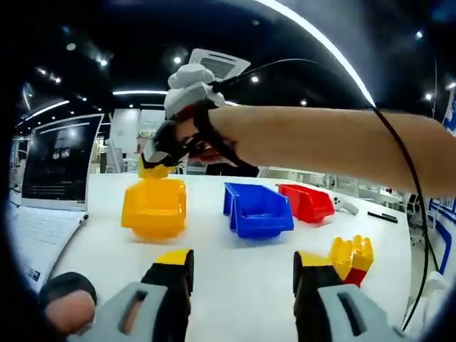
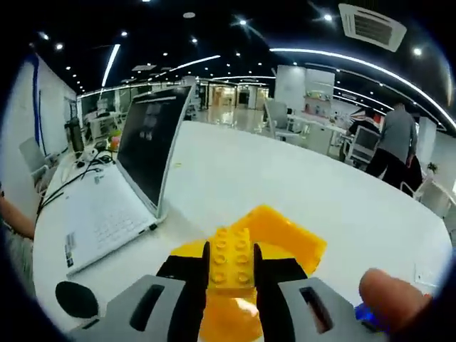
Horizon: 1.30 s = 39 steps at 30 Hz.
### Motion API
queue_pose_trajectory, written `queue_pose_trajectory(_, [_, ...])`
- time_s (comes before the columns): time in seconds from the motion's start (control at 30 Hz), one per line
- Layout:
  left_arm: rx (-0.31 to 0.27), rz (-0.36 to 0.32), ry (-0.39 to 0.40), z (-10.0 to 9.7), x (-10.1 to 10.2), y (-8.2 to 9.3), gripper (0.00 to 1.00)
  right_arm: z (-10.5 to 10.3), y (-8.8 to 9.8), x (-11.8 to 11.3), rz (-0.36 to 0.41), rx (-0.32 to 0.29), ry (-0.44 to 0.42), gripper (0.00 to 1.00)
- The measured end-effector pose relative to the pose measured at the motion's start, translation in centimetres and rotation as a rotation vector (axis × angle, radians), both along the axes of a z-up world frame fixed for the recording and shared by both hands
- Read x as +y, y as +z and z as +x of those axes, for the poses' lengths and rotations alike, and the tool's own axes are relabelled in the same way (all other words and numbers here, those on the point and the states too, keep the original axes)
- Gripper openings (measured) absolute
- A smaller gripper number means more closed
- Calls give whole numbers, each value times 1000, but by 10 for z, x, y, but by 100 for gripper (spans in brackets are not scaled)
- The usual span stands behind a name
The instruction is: Take apart the toy blocks one by one and place each separated block into its matching bin, sorting the blocks by their type until all the connected pieces are disassembled and separated into the correct bins
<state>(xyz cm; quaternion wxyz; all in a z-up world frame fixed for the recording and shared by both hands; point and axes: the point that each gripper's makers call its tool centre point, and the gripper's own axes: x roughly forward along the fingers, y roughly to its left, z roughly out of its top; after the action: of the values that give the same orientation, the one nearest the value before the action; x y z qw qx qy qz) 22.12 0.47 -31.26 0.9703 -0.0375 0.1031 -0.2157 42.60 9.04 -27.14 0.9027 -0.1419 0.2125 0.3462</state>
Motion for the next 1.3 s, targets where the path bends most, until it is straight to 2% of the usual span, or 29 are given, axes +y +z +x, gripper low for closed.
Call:
queue_pose_trajectory(0.07, [-5, 4, 3, -1, -1, 2, 57, 4, 2, -4, -28, -43, -21, 26])
queue_pose_trajectory(0.1, [-8, 6, 2, -2, -3, 2, 57, 2, 1, 0, -34, -51, 6, 30])
queue_pose_trajectory(0.17, [-5, 6, -9, -3, -5, 2, 56, -2, 5, 4, 3, -47, 29, 45])
queue_pose_trajectory(0.43, [-2, 16, -33, -3, -14, 0, 56, -14, 39, -14, 90, -24, 56, 41])
queue_pose_trajectory(0.63, [-14, 51, -91, -7, -27, 0, 58, -45, 70, -59, 140, -23, 121, 41])
queue_pose_trajectory(0.77, [-36, 56, -150, -10, -37, 7, 60, -62, 79, -93, 155, -18, 144, 41])
queue_pose_trajectory(0.87, [-66, 74, -201, -14, -48, 14, 62, -85, 79, -118, 152, -18, 175, 40])
queue_pose_trajectory(0.93, [-105, 82, -265, -21, -60, 20, 64, -99, 75, -136, 138, -10, 201, 40])
queue_pose_trajectory(1.1, [-108, 57, -346, -32, -76, 19, 67, -140, 64, -174, 127, 6, 259, 41])
queue_pose_trajectory(1.3, [-107, 59, -391, -37, -86, 17, 67, -186, 46, -212, 126, 0, 309, 41])
